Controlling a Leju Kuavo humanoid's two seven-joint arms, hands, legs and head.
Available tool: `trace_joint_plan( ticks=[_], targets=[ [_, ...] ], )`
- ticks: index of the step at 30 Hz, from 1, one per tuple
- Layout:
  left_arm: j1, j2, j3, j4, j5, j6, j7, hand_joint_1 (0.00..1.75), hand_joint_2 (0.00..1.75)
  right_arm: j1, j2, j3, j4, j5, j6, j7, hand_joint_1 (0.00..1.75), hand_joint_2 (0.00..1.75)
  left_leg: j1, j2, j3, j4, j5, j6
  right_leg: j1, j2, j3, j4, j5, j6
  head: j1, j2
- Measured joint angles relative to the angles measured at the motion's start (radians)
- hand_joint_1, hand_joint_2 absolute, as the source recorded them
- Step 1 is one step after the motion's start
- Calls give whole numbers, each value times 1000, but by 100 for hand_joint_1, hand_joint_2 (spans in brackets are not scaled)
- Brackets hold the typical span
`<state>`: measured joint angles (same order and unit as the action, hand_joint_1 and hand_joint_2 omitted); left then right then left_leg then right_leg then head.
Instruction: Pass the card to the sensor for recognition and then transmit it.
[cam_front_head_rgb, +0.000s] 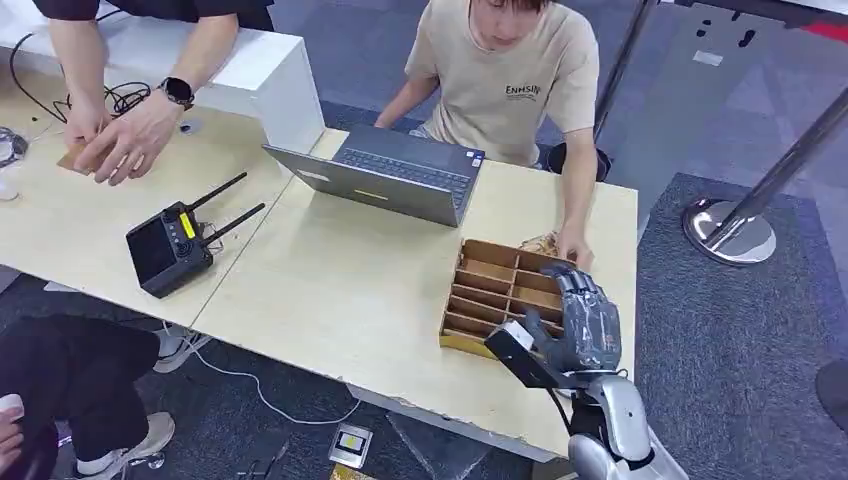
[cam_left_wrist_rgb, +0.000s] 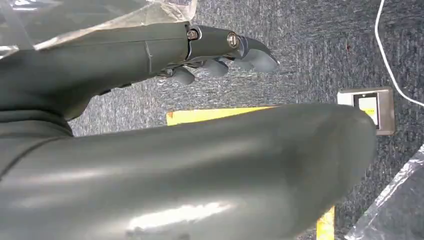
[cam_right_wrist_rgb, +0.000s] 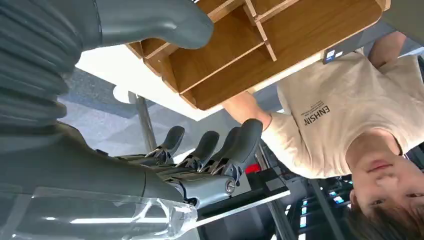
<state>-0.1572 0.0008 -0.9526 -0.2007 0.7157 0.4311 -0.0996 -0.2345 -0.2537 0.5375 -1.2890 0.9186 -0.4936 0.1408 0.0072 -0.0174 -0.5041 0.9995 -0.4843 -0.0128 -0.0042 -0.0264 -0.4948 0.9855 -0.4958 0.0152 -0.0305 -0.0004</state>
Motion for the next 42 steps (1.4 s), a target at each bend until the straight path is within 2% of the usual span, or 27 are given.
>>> trace_joint_plan(
  ticks=[10,11,12,13,14,16,19,22,25,28,31,32,35,42],
  targets=[
    [-3,-1,0,0,0,0,-1,0,0,0,0,0,2,8,14,7,66,175,0,0,-1,0,0,0,0,0,-1,0,0,0,0,0],
    [-3,-1,0,0,0,0,0,0,0,0,0,0,3,11,15,9,73,175,0,0,-1,0,0,0,0,0,-1,0,0,0,0,0],
    [-3,-1,0,0,-1,2,0,0,0,0,0,1,5,13,18,10,120,175,0,0,-1,0,0,0,0,0,-1,0,0,0,0,0],
    [-3,-1,0,0,-1,6,1,0,0,1,0,2,6,12,22,12,129,175,0,0,-1,0,0,0,0,0,-1,0,0,0,0,0],
    [-3,-1,0,0,-1,10,3,0,0,3,1,3,6,8,23,12,113,175,0,0,-1,0,0,0,0,0,-1,0,0,0,0,0],
    [-2,1,0,0,-1,10,4,0,0,12,4,5,17,-4,14,8,120,175,0,0,-2,0,0,0,0,0,-1,0,0,0,0,0],
    [0,3,0,0,0,10,4,0,0,24,9,9,36,-13,-10,-4,115,175,0,0,-3,0,0,0,0,0,-2,0,0,0,0,0],
    [0,3,0,0,0,10,4,0,0,24,11,10,48,-18,-13,-6,120,175,0,0,-3,0,0,0,0,0,-2,0,0,0,0,0],
    [0,4,0,0,0,10,4,0,0,25,12,12,60,-19,-13,-6,110,175,0,0,-3,0,0,0,0,0,-2,0,0,0,0,0],
    [0,4,0,0,0,10,4,0,0,25,12,13,66,-24,-12,-6,108,175,0,0,-3,0,0,0,0,0,-2,0,0,0,0,0],
    [0,4,0,0,0,11,4,0,0,25,12,13,75,-24,-12,-6,94,175,0,0,-3,0,0,0,0,0,-3,0,0,0,0,0],
    [0,4,0,0,0,11,4,0,0,24,12,14,79,-24,-12,-6,66,175,0,0,-3,0,0,0,0,0,-3,0,0,0,0,0],
    [0,4,0,0,0,11,4,0,0,24,12,15,88,-24,-12,-6,56,175,0,0,-3,0,0,0,0,0,-3,0,0,0,0,0],
    [0,5,0,0,0,11,4,0,0,24,11,20,109,-24,-14,-4,59,175,0,0,-3,0,0,0,0,0,-3,0,0,0,0,0]
  ],
)
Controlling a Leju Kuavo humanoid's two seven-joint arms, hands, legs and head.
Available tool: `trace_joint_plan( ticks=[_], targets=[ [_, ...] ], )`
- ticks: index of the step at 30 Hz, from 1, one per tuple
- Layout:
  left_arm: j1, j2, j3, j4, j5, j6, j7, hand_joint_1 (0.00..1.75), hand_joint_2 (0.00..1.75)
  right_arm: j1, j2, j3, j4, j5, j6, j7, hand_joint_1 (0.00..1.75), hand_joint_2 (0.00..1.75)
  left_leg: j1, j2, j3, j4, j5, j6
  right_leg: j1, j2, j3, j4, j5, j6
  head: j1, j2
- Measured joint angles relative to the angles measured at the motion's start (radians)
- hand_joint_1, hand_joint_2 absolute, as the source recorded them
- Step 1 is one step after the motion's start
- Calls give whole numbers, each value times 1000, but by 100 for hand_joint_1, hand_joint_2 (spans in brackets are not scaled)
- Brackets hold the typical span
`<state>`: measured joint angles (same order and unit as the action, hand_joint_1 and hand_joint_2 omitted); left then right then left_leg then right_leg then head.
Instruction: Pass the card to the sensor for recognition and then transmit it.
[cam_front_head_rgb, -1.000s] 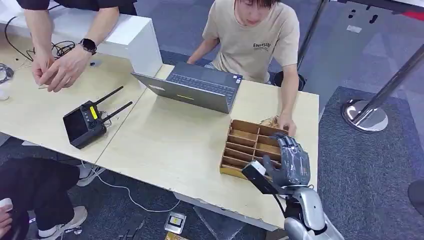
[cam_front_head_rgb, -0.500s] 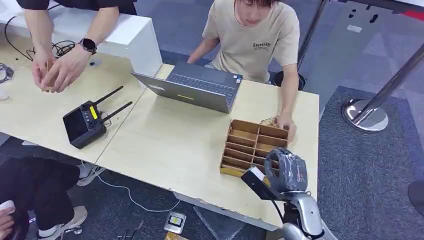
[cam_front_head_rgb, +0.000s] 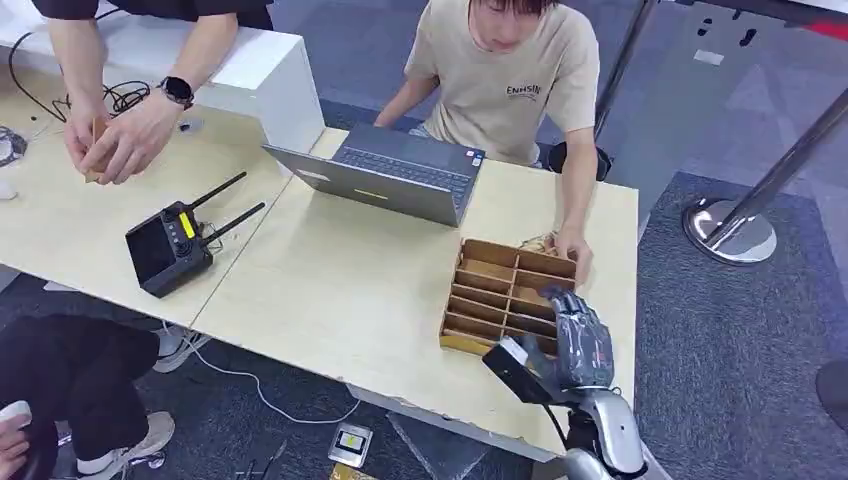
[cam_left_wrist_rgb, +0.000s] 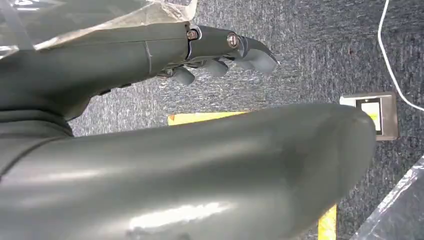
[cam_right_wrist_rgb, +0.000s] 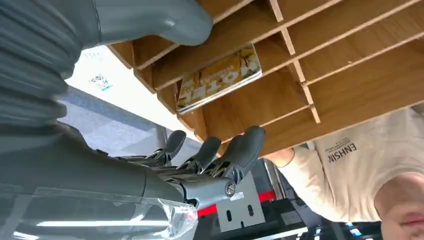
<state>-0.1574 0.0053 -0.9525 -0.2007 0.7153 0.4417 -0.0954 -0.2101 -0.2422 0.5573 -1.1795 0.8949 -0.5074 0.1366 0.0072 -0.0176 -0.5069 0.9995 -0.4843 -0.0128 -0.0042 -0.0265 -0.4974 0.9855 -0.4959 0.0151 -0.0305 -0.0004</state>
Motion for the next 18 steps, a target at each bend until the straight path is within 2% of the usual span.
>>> trace_joint_plan(
  ticks=[2,3,4,6,8,18],
  targets=[
    [0,0,0,0,0,0,0,0,0,0,0,1,5,1,-3,0,68,175,0,0,0,0,0,0,0,0,0,0,0,0,0,0],
    [0,0,0,0,0,0,0,0,0,0,0,2,8,1,-3,1,105,175,0,0,0,0,0,0,0,0,0,0,0,0,0,0],
    [0,0,0,0,0,0,0,0,0,0,0,2,11,1,-5,1,134,175,0,0,0,0,0,0,0,0,0,0,0,0,0,0],
    [0,1,0,0,0,0,0,0,0,0,0,4,17,1,-6,1,136,175,0,0,-1,0,0,0,0,0,0,0,0,0,0,0],
    [0,2,0,0,0,0,0,0,0,-1,0,5,21,1,-8,1,171,175,0,0,0,0,0,0,0,0,0,0,0,0,0,0],
    [0,2,0,0,-2,0,0,0,0,-5,0,6,27,-14,-14,-2,175,175,0,0,0,0,0,0,0,0,0,0,0,0,0,0]
  ],
)
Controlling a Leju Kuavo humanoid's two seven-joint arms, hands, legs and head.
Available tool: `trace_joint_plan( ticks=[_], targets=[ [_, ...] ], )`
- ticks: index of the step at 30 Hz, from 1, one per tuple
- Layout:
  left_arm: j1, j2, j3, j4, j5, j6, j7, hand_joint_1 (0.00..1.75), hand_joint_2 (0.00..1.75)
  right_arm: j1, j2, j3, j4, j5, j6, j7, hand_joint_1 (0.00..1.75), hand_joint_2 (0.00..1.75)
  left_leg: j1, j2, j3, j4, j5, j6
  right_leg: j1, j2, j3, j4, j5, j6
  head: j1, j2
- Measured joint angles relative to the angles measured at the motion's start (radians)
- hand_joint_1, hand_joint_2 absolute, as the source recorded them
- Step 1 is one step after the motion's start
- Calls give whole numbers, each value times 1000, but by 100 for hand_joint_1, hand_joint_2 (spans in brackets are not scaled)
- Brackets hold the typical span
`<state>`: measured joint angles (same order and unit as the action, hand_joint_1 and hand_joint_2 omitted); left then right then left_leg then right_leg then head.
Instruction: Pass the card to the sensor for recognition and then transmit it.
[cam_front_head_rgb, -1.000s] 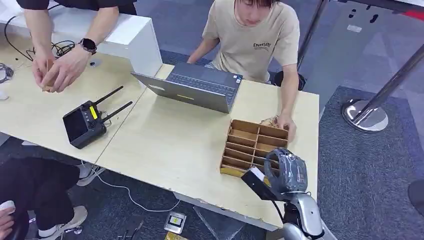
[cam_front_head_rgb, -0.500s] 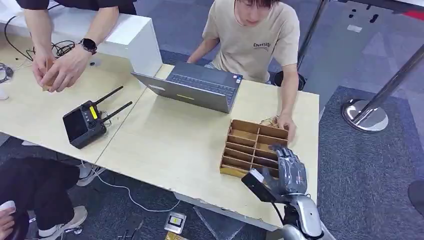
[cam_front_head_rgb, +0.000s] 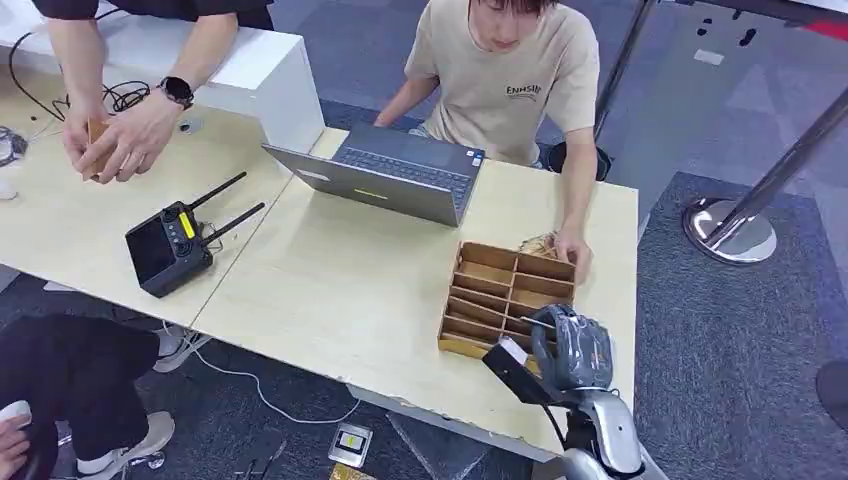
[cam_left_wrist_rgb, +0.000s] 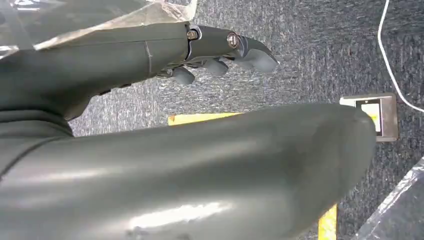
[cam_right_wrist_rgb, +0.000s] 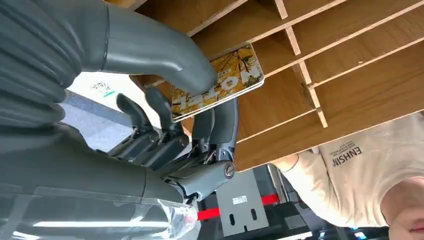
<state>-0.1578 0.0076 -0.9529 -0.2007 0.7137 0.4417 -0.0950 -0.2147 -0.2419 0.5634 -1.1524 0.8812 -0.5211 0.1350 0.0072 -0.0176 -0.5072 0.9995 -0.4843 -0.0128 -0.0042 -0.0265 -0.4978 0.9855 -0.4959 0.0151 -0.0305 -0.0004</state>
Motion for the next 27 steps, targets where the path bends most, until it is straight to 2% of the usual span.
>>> trace_joint_plan(
  ticks=[10,17,23,27],
  targets=[
    [0,0,0,0,-2,1,0,0,0,0,0,0,3,-8,-10,-4,175,175,0,0,0,0,0,0,0,0,0,0,0,0,0,0],
    [1,0,0,0,-1,2,0,0,0,1,-1,-5,-13,-93,-60,-43,175,175,0,0,0,0,0,0,0,0,0,0,0,0,0,0],
    [5,5,0,0,2,-2,-7,0,0,2,-15,-52,-139,-187,-47,-65,175,175,0,0,-1,0,0,0,0,0,0,0,0,0,0,0],
    [9,5,0,0,2,-10,-12,0,0,-2,-29,-103,-296,-297,24,-92,175,175,0,0,0,0,0,0,0,0,0,0,0,0,0,0]
  ],
)
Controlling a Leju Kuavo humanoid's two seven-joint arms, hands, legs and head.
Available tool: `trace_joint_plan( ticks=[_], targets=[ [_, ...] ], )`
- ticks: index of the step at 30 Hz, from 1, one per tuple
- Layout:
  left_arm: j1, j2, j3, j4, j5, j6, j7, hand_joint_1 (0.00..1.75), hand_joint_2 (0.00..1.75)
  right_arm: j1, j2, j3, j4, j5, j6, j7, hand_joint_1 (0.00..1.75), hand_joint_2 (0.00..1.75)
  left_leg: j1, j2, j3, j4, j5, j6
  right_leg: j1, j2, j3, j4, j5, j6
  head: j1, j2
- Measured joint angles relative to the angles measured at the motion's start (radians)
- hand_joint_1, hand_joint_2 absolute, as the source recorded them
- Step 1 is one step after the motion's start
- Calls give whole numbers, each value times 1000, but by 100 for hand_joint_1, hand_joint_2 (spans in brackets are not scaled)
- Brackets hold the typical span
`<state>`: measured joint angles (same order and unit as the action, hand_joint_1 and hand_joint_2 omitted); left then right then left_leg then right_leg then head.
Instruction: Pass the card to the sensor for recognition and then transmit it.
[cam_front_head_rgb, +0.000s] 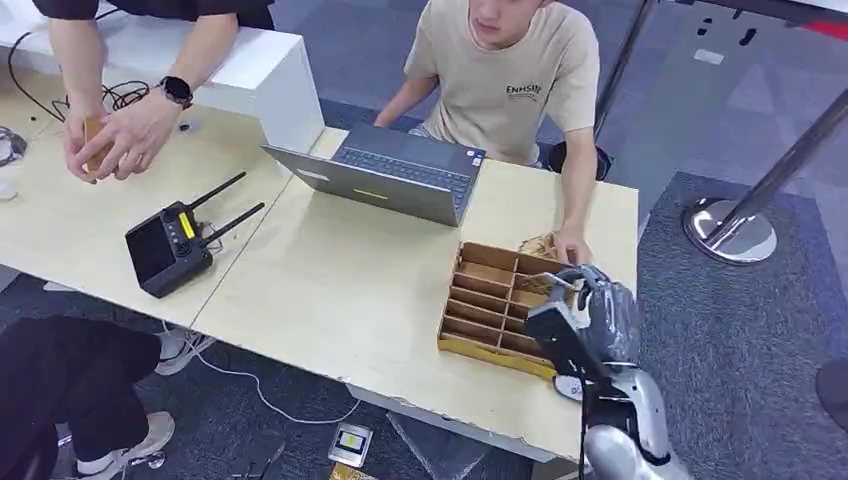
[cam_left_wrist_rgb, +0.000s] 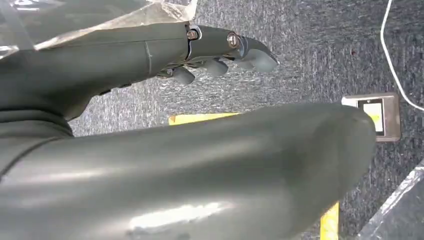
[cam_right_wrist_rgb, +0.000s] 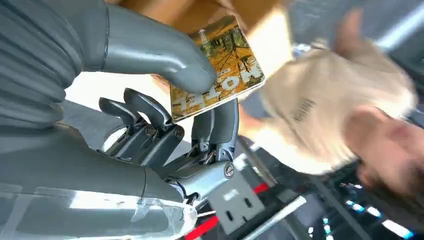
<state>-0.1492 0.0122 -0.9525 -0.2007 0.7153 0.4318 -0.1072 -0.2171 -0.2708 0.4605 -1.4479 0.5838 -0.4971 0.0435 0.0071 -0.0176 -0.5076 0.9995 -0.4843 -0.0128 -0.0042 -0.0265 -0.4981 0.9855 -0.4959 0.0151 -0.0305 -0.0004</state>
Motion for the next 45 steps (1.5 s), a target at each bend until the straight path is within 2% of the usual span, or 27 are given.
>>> trace_joint_plan(
  ticks=[8,15,19,25,33,45],
  targets=[
    [0,-4,0,0,-13,-13,-8,0,0,-49,-10,-69,-240,-225,121,-53,175,175,0,0,0,0,0,0,0,0,0,0,0,0,0,0],
    [-12,-12,0,0,-27,-25,-8,0,0,-169,-32,-100,-313,-283,192,-50,175,175,0,0,0,0,0,0,0,0,0,0,0,0,0,0],
    [-17,-19,-1,0,-34,-35,-5,0,0,-263,-57,-103,-299,-209,215,-15,175,175,-1,0,0,0,0,0,-1,0,0,0,0,0,0,0],
    [-31,-26,-6,0,-49,-45,10,0,0,-412,-99,-84,-189,-18,235,31,175,175,0,0,-1,0,0,0,-1,0,0,0,0,0,0,0],
    [-38,-31,-7,0,-53,-47,15,0,0,-505,-138,-29,-21,191,235,49,175,175,0,-1,-1,0,0,0,0,0,-1,0,0,1,0,0],
    [-42,-34,-19,0,-53,-48,26,0,0,-529,-158,21,74,215,235,52,175,175,0,-1,-2,0,0,0,0,0,-1,0,0,1,0,0]
  ],
)
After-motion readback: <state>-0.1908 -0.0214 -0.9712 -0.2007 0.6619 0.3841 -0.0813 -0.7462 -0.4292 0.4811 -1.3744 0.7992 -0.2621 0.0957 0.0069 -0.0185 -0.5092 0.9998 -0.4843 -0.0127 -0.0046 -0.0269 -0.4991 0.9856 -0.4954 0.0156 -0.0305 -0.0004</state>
